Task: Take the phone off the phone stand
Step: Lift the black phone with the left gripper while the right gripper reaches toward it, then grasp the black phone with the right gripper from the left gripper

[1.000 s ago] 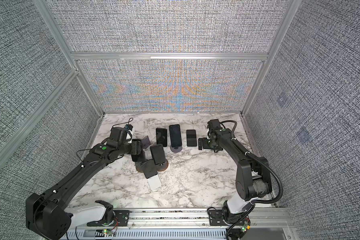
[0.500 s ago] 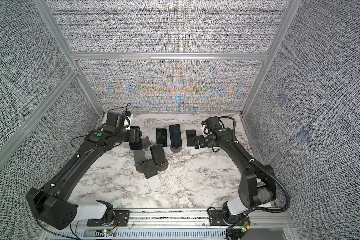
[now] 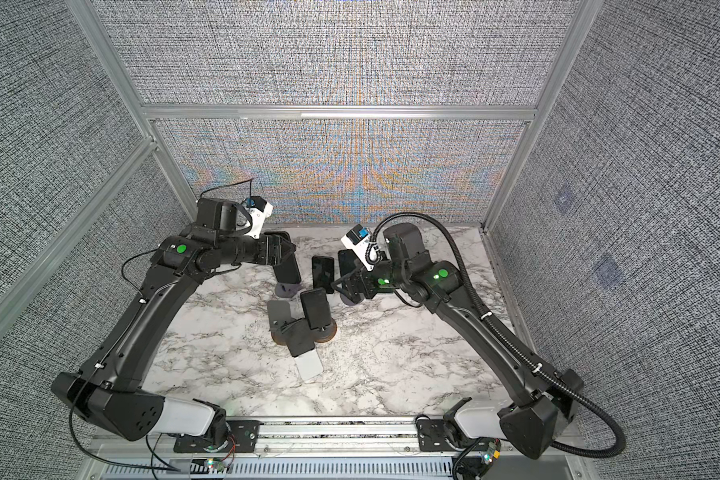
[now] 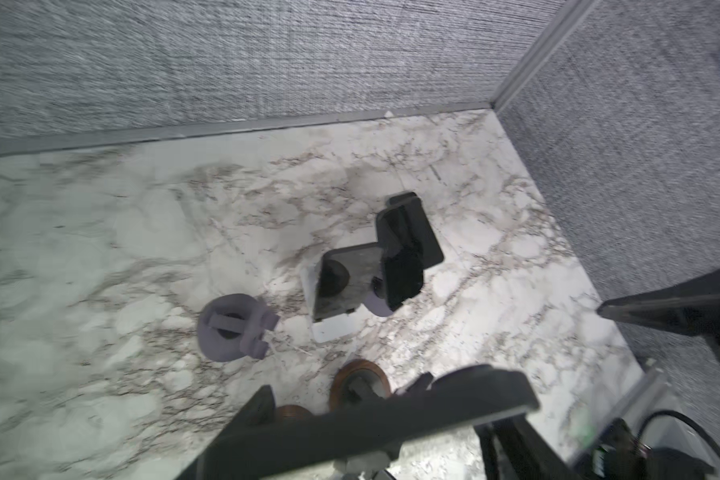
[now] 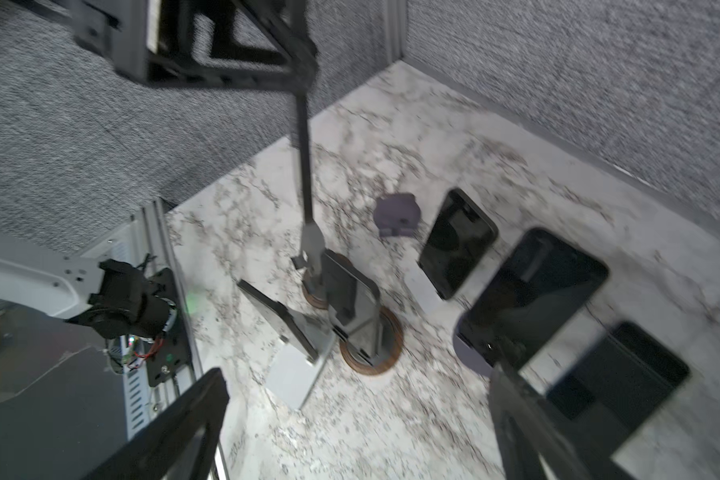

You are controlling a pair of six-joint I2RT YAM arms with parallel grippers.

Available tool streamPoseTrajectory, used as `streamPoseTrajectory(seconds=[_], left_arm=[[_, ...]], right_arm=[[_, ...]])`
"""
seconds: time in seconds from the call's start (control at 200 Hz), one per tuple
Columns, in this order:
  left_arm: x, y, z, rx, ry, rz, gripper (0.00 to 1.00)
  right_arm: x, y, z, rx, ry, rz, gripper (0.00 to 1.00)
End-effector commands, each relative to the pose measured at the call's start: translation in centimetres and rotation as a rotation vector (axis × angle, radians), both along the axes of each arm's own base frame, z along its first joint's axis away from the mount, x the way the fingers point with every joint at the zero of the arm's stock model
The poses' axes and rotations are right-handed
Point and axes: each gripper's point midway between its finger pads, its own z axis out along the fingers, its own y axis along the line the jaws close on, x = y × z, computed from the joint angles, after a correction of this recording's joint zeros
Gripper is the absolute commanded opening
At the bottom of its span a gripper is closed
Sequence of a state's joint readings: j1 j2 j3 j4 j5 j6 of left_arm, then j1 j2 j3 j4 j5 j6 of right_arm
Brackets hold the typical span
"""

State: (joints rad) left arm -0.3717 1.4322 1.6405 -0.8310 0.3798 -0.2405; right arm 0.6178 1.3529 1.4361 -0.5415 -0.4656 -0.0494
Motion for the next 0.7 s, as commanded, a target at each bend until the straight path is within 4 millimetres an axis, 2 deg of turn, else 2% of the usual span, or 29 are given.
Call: streamPoseTrajectory(seconds=[0.0,0.23,0.355,0.445,0.635,0.695], left_arm=[[-1.1,-2.9,2.2,-0.169,0.001,-0.132,0.54],[-1.4,-3.8,2.7,-0.242,-0.007,-0.148,0.53],[-1.4,-3.9,2.6,-0.255,-0.006,-0.150,0.53],[-1.5,-3.9,2.5,-0.256,-0.010,-0.148,0.53],[-1.4,-3.7,2.2,-0.250,-0.022,-0.139,0.53],[-1.4,-3.7,2.1,-0.252,-0.021,-0.139,0.53]], right_arm=[[0.1,3.1,2.6,0.100,-0.058,0.078,0.91],[1.7,6.7,2.2,0.143,-0.022,0.080,0.85],[2.3,7.9,1.6,0.157,0.007,0.084,0.75],[2.6,8.2,1.3,0.163,0.024,0.075,0.61],[2.7,8.3,1.4,0.178,0.040,0.065,0.21],[2.7,8.3,1.3,0.178,0.045,0.063,0.14]])
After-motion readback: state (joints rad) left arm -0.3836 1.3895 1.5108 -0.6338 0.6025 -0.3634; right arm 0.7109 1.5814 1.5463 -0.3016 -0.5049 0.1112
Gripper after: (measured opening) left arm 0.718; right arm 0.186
